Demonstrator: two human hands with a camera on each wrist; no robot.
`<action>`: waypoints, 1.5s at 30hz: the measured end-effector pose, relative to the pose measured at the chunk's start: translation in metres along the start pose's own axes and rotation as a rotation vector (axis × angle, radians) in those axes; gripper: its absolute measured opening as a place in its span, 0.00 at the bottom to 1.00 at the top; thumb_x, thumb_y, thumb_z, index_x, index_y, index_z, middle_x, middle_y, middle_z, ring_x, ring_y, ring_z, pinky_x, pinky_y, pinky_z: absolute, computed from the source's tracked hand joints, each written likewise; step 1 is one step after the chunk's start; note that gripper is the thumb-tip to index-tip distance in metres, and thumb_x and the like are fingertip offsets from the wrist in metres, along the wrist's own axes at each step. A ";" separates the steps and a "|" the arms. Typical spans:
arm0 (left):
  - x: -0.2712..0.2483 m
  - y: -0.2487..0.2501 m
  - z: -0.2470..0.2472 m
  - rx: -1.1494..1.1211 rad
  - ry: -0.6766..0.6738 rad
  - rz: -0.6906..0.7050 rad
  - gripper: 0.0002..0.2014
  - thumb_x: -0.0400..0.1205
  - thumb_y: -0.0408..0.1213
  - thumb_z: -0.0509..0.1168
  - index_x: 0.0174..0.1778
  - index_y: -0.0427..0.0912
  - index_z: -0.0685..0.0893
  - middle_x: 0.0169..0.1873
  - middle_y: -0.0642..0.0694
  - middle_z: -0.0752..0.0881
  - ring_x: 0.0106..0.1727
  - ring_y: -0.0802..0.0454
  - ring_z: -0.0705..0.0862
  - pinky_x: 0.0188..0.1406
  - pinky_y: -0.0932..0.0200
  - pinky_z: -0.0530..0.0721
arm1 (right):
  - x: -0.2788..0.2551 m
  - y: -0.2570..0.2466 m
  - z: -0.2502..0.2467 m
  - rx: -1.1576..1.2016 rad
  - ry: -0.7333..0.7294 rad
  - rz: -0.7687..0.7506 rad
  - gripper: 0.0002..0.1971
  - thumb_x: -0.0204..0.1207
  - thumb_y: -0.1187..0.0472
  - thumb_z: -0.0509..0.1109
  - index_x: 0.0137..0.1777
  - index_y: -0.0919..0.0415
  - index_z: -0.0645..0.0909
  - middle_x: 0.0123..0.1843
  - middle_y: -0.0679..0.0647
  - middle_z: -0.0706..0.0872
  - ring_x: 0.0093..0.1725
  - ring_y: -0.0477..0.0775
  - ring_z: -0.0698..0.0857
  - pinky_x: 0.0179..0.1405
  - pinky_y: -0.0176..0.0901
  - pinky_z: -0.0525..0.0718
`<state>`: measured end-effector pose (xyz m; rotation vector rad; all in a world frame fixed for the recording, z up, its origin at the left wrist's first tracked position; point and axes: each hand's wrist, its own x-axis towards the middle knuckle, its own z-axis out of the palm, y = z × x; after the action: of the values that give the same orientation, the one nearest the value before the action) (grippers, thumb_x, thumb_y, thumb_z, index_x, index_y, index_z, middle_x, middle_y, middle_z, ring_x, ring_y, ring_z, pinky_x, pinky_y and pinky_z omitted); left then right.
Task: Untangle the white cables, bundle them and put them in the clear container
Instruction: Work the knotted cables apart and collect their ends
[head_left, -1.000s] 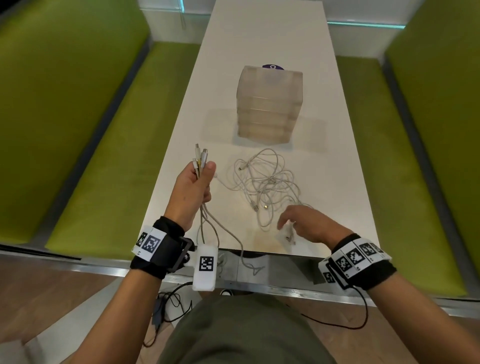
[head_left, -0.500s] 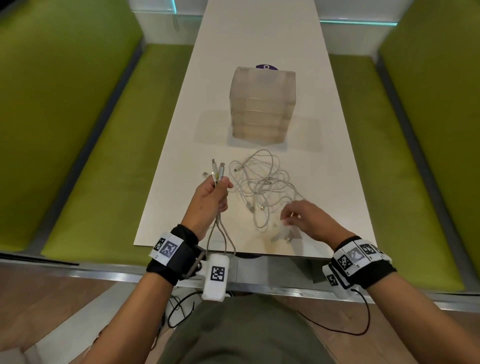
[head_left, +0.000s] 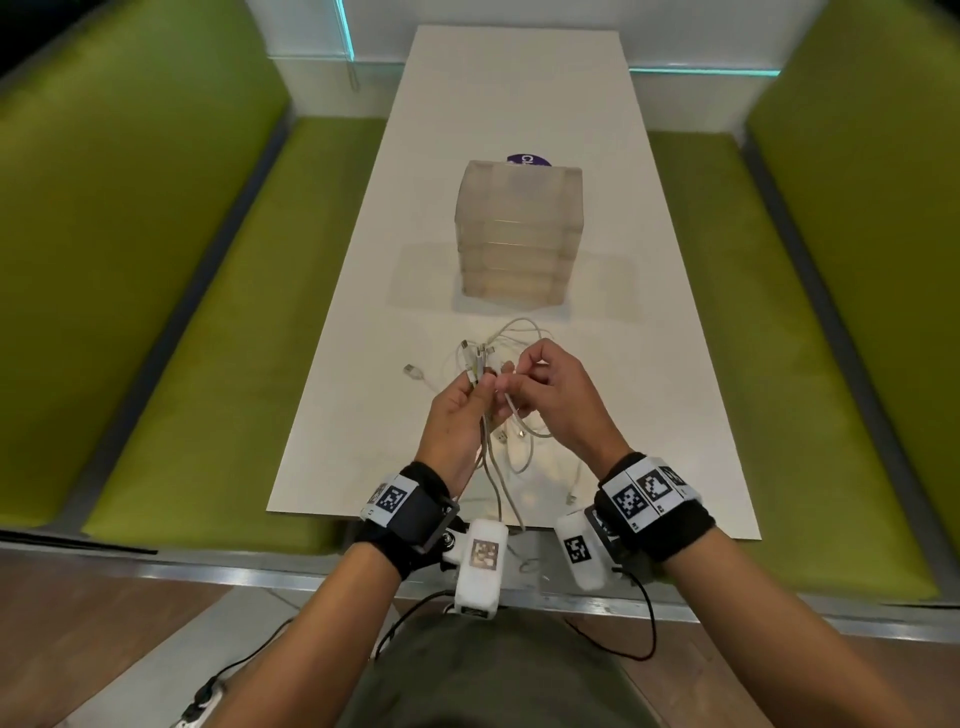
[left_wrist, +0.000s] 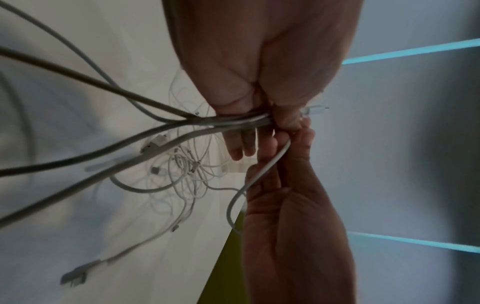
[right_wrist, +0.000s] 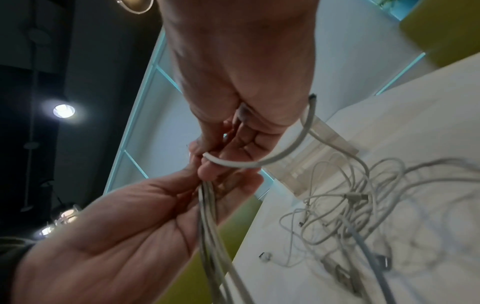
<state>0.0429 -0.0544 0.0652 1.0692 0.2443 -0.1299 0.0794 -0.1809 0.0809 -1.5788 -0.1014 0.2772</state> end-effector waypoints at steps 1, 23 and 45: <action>0.000 0.000 -0.001 -0.036 -0.008 -0.015 0.14 0.87 0.33 0.55 0.64 0.31 0.78 0.64 0.36 0.84 0.61 0.45 0.85 0.54 0.57 0.87 | -0.001 0.000 0.003 0.026 0.004 0.011 0.14 0.72 0.69 0.75 0.42 0.62 0.70 0.31 0.56 0.86 0.25 0.52 0.83 0.23 0.38 0.76; 0.011 0.037 -0.033 -0.220 0.169 0.116 0.13 0.89 0.44 0.52 0.44 0.42 0.75 0.21 0.54 0.64 0.20 0.60 0.62 0.18 0.67 0.65 | 0.002 0.009 -0.013 -0.887 -0.433 -0.004 0.07 0.81 0.57 0.65 0.41 0.53 0.79 0.40 0.47 0.86 0.43 0.50 0.83 0.49 0.49 0.81; -0.001 0.035 -0.020 0.383 0.103 0.143 0.08 0.83 0.38 0.66 0.57 0.44 0.83 0.22 0.58 0.68 0.23 0.59 0.64 0.21 0.66 0.66 | 0.035 -0.017 0.008 -0.522 -0.135 -0.223 0.08 0.80 0.59 0.68 0.48 0.59 0.88 0.31 0.46 0.83 0.30 0.38 0.77 0.34 0.29 0.74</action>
<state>0.0468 -0.0204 0.0863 1.4722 0.2400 0.0087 0.1129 -0.1645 0.0937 -2.0439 -0.4835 0.1889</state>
